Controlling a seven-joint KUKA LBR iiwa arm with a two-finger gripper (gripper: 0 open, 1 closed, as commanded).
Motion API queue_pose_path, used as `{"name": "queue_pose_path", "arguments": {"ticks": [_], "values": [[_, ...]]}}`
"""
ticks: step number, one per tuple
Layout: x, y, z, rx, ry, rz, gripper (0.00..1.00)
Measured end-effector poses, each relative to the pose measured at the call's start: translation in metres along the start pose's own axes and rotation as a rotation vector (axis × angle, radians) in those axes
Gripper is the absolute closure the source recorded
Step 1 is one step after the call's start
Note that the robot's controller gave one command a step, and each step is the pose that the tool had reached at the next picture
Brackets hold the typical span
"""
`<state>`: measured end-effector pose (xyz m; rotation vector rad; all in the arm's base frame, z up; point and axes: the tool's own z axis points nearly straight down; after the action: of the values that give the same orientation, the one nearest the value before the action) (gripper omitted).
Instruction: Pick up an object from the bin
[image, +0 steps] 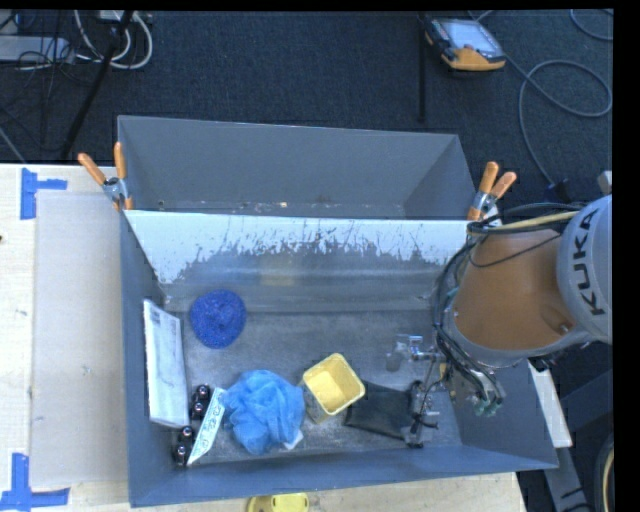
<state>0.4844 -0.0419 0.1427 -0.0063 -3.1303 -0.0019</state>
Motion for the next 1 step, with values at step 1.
{"name": "queue_pose_path", "arguments": {"ticks": [1], "values": [[-0.0018, 0.0001, -0.0041, 0.001, -0.008, -0.002, 0.00]]}}
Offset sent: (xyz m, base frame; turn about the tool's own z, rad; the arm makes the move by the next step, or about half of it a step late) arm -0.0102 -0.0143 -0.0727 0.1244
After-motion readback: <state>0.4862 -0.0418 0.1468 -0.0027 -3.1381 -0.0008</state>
